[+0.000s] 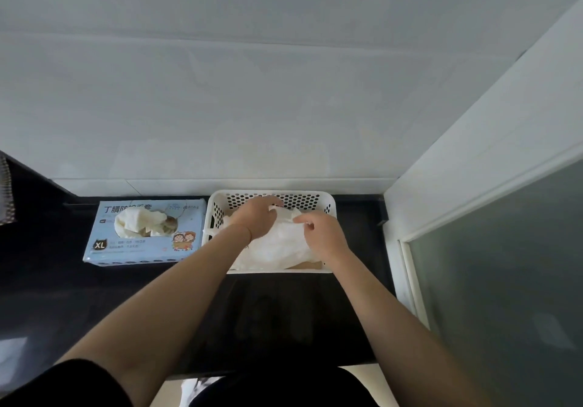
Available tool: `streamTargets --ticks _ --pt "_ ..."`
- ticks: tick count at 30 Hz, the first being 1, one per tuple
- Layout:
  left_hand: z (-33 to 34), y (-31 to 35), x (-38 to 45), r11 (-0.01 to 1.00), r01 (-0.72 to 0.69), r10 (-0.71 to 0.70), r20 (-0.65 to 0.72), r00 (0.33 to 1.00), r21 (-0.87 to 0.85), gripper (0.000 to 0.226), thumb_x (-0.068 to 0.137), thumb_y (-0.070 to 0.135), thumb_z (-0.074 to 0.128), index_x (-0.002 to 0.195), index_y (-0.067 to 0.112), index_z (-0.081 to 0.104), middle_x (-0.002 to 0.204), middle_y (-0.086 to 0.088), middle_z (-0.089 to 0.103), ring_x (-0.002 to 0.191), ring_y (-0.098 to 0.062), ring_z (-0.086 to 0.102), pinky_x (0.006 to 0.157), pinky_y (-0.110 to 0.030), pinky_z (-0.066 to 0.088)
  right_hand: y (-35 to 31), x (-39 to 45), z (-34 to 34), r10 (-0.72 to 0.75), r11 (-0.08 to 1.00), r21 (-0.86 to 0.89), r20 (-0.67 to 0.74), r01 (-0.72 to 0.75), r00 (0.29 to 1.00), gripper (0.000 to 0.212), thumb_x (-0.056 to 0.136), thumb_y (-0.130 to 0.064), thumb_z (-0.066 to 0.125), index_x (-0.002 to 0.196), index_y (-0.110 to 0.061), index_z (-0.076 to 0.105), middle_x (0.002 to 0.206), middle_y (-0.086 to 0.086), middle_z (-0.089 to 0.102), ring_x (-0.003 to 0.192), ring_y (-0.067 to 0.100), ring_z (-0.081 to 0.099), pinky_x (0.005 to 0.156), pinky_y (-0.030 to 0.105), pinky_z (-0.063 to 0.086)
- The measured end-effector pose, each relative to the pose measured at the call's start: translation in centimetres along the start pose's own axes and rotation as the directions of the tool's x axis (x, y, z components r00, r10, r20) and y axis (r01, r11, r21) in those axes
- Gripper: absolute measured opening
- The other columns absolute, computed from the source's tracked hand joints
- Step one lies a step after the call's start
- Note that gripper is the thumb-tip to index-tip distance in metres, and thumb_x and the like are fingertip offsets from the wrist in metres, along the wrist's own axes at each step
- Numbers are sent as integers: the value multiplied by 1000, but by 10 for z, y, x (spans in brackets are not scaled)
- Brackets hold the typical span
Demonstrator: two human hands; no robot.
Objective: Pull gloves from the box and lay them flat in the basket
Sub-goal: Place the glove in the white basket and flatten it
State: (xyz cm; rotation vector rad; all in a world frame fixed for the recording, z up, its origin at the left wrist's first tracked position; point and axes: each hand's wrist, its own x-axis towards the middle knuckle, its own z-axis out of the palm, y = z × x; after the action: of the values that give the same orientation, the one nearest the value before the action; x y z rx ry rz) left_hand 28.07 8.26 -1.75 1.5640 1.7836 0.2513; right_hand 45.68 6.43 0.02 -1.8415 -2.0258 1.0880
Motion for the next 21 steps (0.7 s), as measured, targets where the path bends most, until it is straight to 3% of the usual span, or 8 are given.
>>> streamTargets --ticks 2,3,6,10,14,18,21 --pt "-4 16 7 994 -1 23 194 981 -113 48 91 1 37 121 31 61 78 3 56 57 -15 52 57 -24 45 -2 -1 -2 -27 998 49 -7 27 1000 38 100 -4 42 120 -20 69 124 -6 66 86 -2 58 76 6 41" --pt "-6 22 11 996 0 24 276 961 -85 48 89 -1 36 116 28 62 71 1 54 54 -16 49 56 -25 43 -3 -1 -3 -38 997 59 -16 39 999 38 100 -3 42 120 -21 69 122 -6 67 82 -3 56 71 5 37" --pt "-8 21 19 998 -5 -22 374 927 70 34 91 4 38 101 24 63 67 -2 53 55 -19 48 58 -29 44 -2 0 -4 -51 992 117 -38 55 998 39 98 -2 42 118 -20 70 121 -7 68 110 7 60 88 11 41" --pt "-14 11 21 974 2 -81 345 935 225 27 96 16 42 118 21 58 77 -3 59 58 -19 54 63 -33 51 0 2 -4 -57 989 137 -30 60 998 39 97 0 42 117 -18 70 123 -6 67 118 9 57 98 17 41" --pt "-17 12 16 939 -10 -98 293 951 345 27 99 19 42 113 12 64 88 -12 68 66 -22 58 61 -29 52 4 2 0 -21 991 131 -12 22 1000 40 97 1 42 121 -17 68 129 -4 64 124 11 54 103 21 41" --pt "-14 12 17 917 16 -74 130 989 399 26 97 26 47 110 18 69 106 -2 65 99 -23 61 83 -33 51 11 5 5 21 999 45 38 -23 999 44 96 3 43 129 -16 63 141 2 54 132 16 48 107 26 39" --pt "0 16 20 942 37 -26 -39 999 333 22 96 28 50 106 23 69 110 0 67 100 -24 62 77 -30 48 13 6 6 55 997 -48 69 -52 996 46 95 5 43 134 -14 59 149 6 44 137 20 41 108 28 38"
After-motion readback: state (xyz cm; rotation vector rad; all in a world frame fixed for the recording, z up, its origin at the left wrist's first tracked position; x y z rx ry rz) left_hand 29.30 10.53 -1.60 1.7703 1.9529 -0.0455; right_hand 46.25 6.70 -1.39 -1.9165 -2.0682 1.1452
